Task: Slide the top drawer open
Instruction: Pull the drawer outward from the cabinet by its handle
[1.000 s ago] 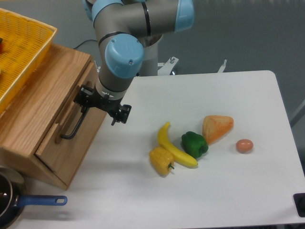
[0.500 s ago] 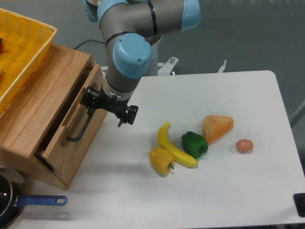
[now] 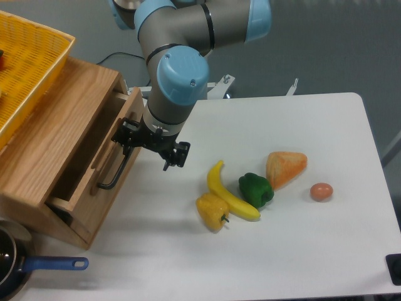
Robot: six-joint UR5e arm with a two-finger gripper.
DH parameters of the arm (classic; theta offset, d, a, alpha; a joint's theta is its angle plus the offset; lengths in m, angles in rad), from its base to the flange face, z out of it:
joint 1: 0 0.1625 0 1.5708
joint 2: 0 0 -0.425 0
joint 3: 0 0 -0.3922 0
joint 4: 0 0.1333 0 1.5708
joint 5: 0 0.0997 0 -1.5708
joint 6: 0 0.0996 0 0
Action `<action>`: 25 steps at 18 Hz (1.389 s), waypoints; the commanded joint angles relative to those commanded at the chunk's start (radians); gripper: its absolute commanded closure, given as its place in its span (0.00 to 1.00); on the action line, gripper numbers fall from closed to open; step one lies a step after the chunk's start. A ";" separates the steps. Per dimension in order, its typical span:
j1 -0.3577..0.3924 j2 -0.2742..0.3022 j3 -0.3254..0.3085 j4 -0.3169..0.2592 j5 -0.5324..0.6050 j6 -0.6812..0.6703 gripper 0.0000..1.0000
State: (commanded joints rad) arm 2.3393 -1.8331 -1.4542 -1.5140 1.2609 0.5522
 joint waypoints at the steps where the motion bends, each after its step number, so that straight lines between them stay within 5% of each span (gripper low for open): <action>1: 0.000 0.000 0.000 0.000 0.000 0.000 0.00; 25: 0.048 -0.012 0.021 0.002 0.034 0.005 0.00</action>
State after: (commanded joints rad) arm 2.3868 -1.8454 -1.4327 -1.5125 1.2946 0.5568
